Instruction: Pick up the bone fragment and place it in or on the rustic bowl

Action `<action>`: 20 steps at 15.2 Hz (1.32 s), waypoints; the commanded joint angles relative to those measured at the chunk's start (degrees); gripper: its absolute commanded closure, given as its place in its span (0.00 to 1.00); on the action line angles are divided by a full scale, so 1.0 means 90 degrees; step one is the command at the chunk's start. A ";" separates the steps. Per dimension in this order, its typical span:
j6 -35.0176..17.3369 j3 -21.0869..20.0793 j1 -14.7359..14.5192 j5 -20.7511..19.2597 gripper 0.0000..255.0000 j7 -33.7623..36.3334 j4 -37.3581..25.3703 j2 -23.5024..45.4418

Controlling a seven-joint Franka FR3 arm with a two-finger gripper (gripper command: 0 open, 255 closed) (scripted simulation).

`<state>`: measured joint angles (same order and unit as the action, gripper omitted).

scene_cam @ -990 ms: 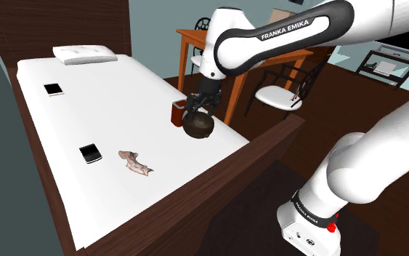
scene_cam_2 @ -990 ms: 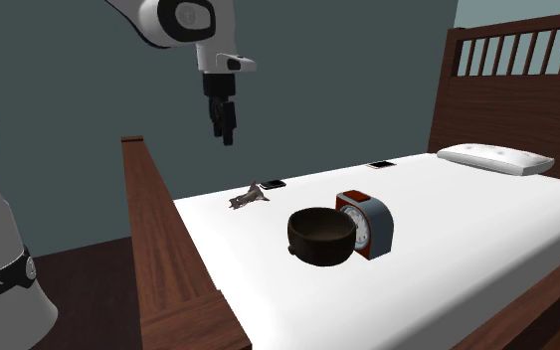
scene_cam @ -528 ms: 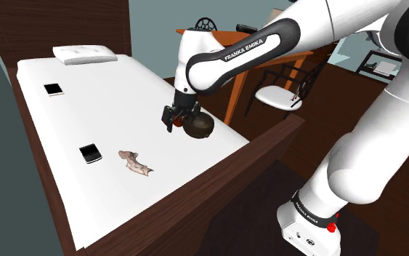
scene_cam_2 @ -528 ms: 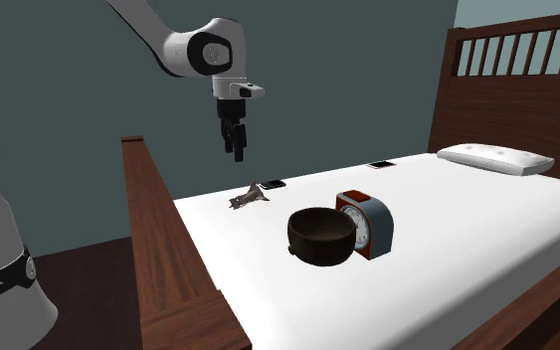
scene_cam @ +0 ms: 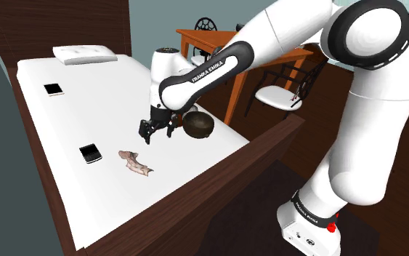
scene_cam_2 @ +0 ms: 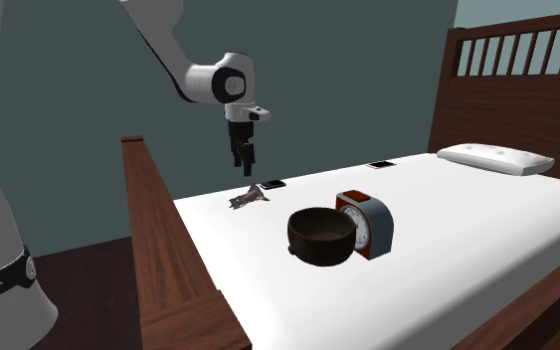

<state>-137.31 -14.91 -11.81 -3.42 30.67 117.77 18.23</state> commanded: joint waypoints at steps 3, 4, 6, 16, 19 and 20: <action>-0.0030 0.0091 -0.0338 -0.0319 0.00 0.0380 -0.0977 0.1046; -0.0022 0.0120 -0.0420 -0.0377 0.00 0.0446 -0.1226 0.1295; 0.0019 0.0176 -0.0582 -0.0478 0.00 0.0563 -0.1757 0.1798; -0.0319 0.0309 -0.0779 -0.0631 0.00 0.0686 -0.2240 0.2627; -0.0318 0.0309 -0.0779 -0.0631 0.00 0.0686 -0.2241 0.2628; -0.0318 0.0309 -0.0779 -0.0631 0.00 0.0686 -0.2241 0.2628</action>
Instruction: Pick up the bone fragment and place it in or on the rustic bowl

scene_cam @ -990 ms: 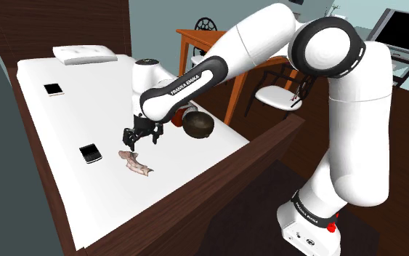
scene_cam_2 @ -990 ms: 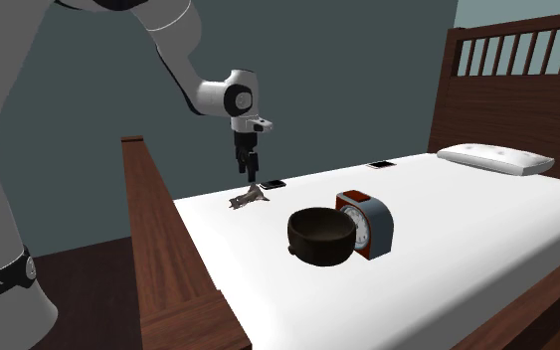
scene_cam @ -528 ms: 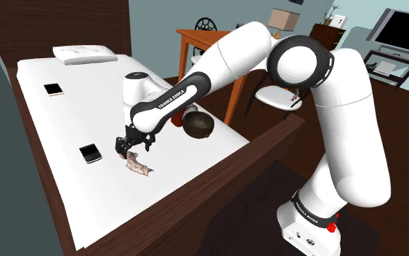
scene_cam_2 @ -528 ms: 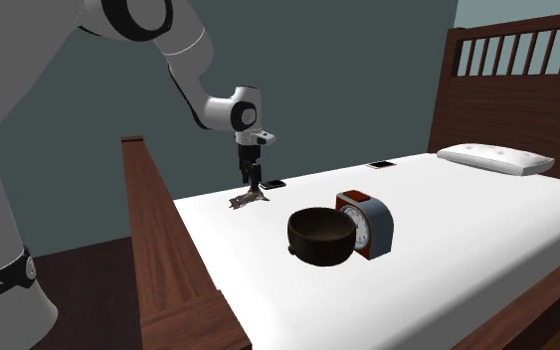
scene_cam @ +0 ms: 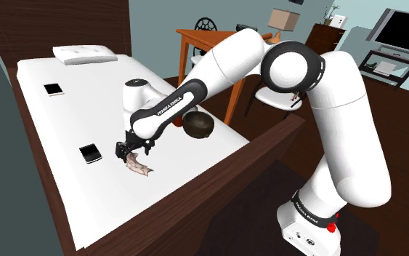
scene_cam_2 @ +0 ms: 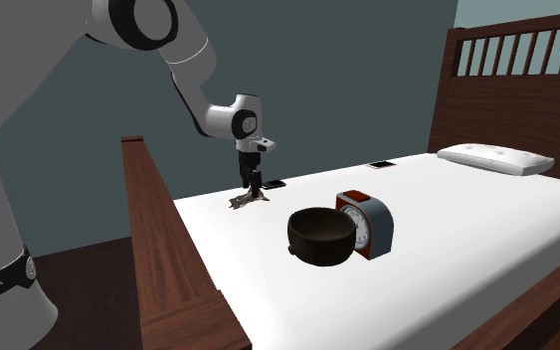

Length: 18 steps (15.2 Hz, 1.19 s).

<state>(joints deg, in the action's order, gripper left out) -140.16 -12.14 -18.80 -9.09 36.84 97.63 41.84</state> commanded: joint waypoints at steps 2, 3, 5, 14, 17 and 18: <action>-0.0002 0.0001 -0.0001 -0.0001 0.00 0.0001 -0.0003 0.0004; -0.0002 0.0001 -0.0001 -0.0001 0.00 0.0001 -0.0002 0.0003; -0.0002 0.0001 -0.0001 -0.0001 1.00 0.0001 -0.0002 0.0003; 0.0048 -0.0012 0.0009 0.0011 1.00 -0.0004 0.0012 -0.0061; 0.0204 -0.0049 0.0036 0.0049 1.00 -0.0022 0.0043 -0.0249; 0.0258 -0.0061 0.0045 0.0062 1.00 -0.0028 0.0051 -0.0310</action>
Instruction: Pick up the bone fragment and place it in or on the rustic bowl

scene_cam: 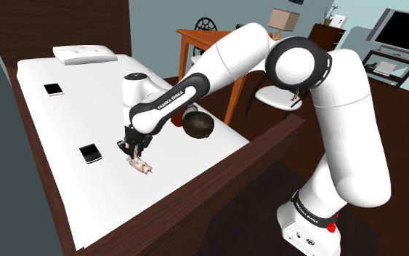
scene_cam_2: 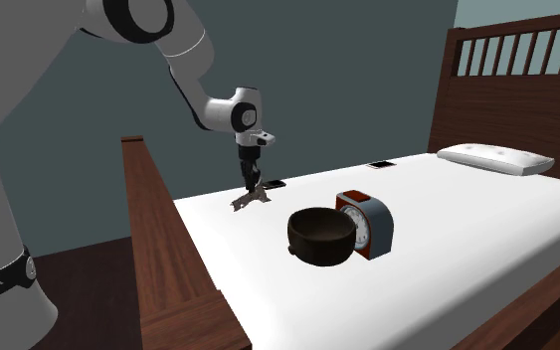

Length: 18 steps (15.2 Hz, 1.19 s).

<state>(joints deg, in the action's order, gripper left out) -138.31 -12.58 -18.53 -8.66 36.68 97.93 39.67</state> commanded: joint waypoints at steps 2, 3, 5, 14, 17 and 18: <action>0.0161 -0.0037 0.0032 0.0041 1.00 -0.0023 0.0029 -0.0189; 0.0216 -0.0048 0.0041 0.0054 1.00 -0.0029 0.0035 -0.0250; 0.0329 -0.0071 0.0057 0.0081 1.00 -0.0041 0.0035 -0.0364; -0.2342 -0.1421 0.1839 0.0668 0.00 -0.2954 0.1101 0.0321; -0.2441 -0.1326 0.1705 0.0612 0.00 -0.2916 0.0936 0.0570; -0.2459 -0.1308 0.1680 0.0603 0.00 -0.2910 0.0903 0.0618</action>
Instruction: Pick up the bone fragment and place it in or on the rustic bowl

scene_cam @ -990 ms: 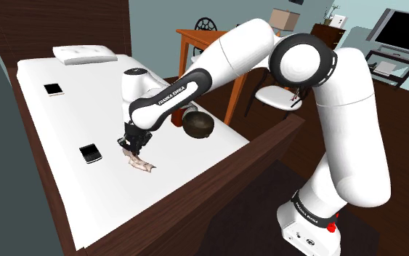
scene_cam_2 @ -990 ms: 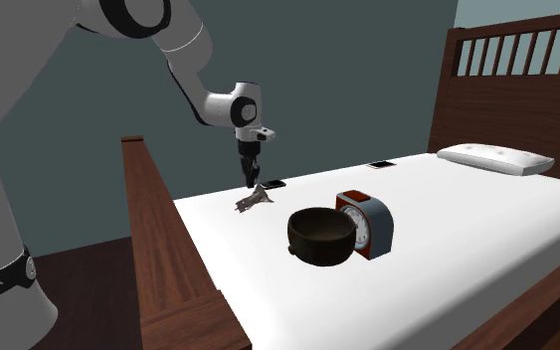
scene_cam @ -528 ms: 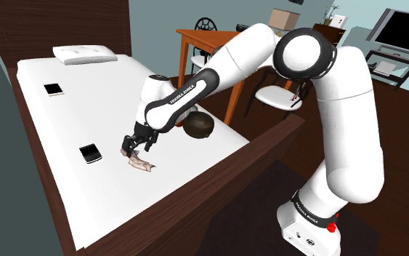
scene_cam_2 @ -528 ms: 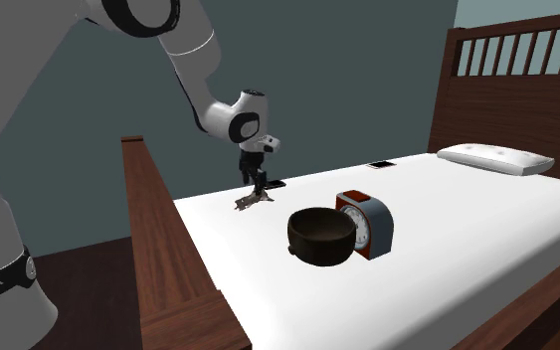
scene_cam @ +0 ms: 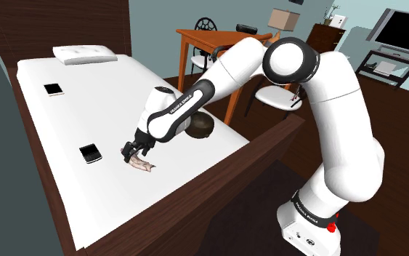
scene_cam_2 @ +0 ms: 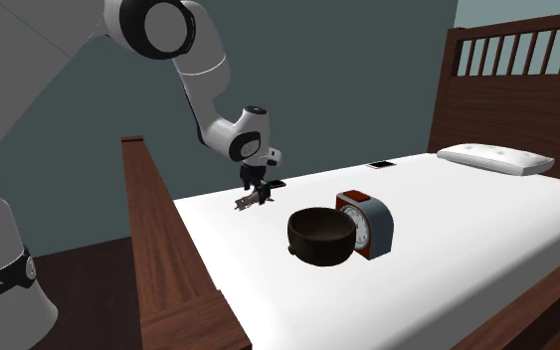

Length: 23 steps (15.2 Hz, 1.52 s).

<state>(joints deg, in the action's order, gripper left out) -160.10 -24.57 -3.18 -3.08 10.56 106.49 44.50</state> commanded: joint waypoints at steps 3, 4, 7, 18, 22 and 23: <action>-0.0038 0.0025 -0.0025 -0.0016 0.00 -0.0007 -0.0048 0.0082; -0.0038 0.0025 -0.0025 -0.0016 0.00 -0.0007 -0.0048 0.0082; -0.0037 0.0024 -0.0025 -0.0016 0.00 -0.0007 -0.0048 0.0081; 0.0008 0.0001 -0.0005 -0.0002 1.00 -0.0002 -0.0021 0.0009; 0.0199 -0.0097 0.0078 0.0058 1.00 0.0016 0.0071 -0.0277; 0.0249 -0.0122 0.0099 0.0074 1.00 0.0020 0.0091 -0.0347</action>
<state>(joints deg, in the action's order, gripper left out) -158.32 -25.51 -2.38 -2.52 10.65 107.26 41.88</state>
